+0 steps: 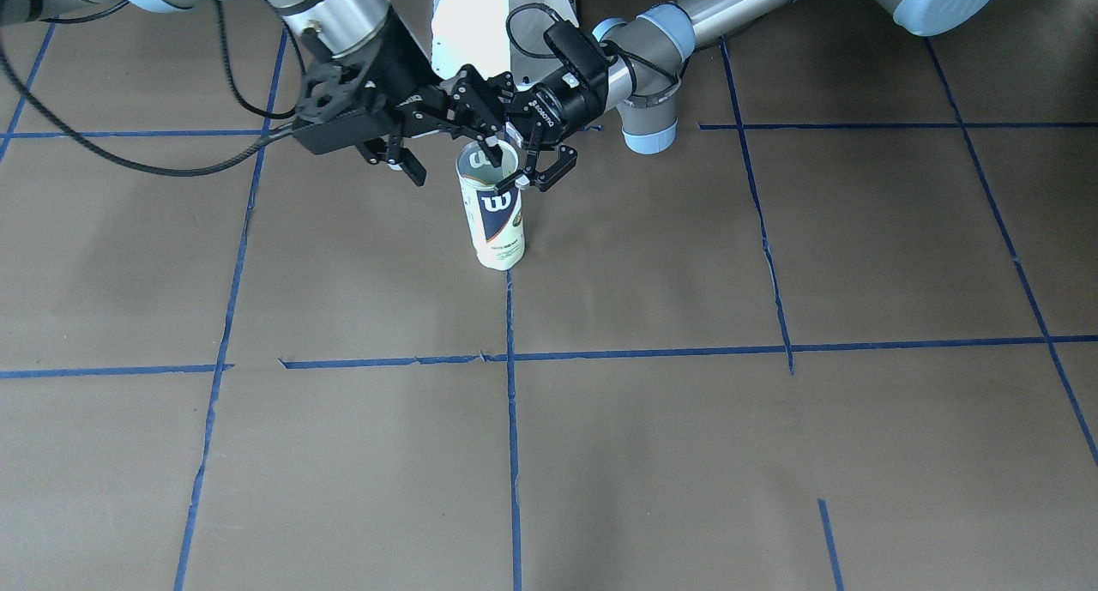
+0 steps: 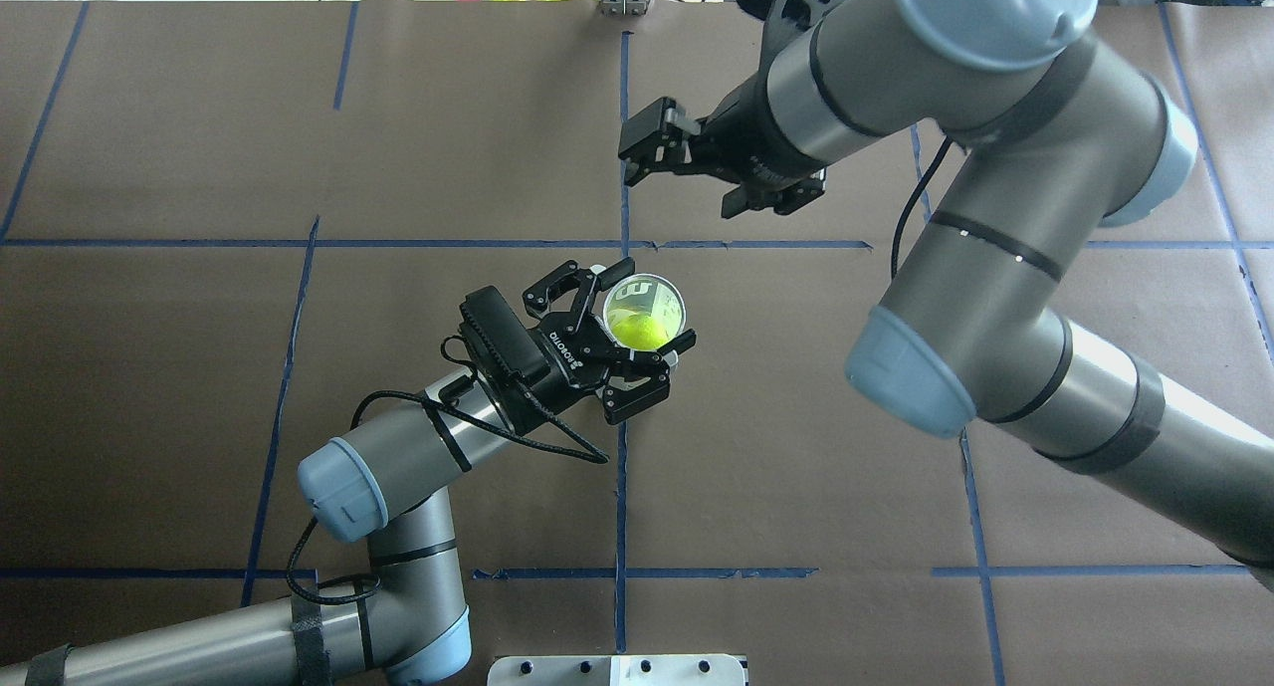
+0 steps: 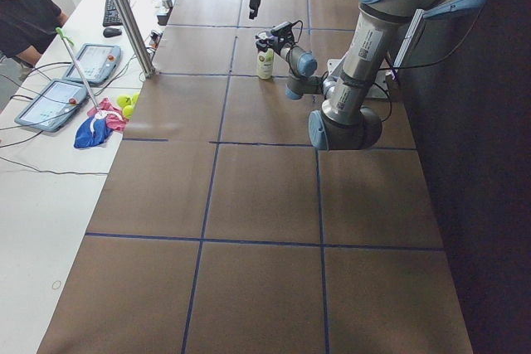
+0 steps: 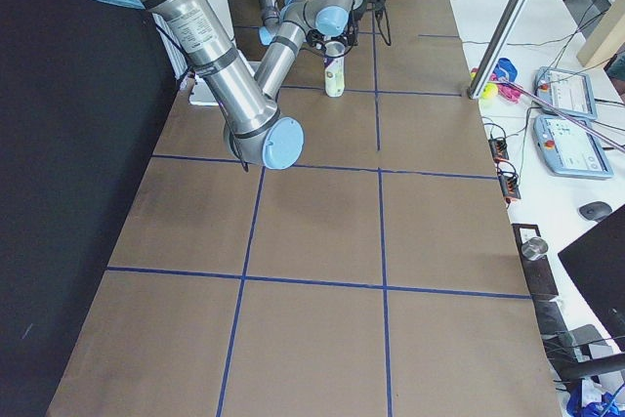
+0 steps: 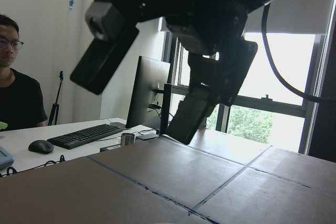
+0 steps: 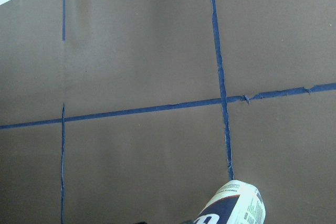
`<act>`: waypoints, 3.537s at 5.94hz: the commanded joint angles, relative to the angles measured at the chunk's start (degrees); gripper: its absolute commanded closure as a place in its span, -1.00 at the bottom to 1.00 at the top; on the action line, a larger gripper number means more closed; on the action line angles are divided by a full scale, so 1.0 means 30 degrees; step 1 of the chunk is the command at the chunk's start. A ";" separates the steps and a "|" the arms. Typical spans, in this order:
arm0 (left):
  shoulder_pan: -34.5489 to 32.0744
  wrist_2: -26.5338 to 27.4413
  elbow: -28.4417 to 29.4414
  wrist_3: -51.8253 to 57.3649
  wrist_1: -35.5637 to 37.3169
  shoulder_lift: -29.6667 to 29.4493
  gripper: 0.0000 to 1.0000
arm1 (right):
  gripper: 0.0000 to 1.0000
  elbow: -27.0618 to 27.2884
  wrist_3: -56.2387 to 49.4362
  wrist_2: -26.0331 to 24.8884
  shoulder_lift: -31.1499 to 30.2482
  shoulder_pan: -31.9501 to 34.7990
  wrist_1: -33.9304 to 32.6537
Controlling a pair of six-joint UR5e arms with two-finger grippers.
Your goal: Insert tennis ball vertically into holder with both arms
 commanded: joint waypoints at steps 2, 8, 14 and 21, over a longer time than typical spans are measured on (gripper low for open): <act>-0.1295 -0.0029 -0.0948 -0.0145 0.0240 0.0019 -1.00 | -0.99 0.0126 -0.1023 0.2491 -0.1400 0.3427 0.0215; -0.5748 0.1641 -0.3820 -0.5410 0.4341 0.2762 -0.97 | -0.99 -0.0107 -0.5065 0.3636 -0.3896 0.6977 0.0275; -1.5899 -1.5343 -0.3531 -0.9378 1.6570 0.5434 -1.00 | -0.99 -0.2671 -1.0208 0.5264 -0.4485 0.9460 0.0275; -2.3238 -2.2555 -0.3030 0.5033 3.1077 0.8925 -1.00 | -0.98 -0.7519 -2.3334 0.4967 -0.9306 1.3338 0.0070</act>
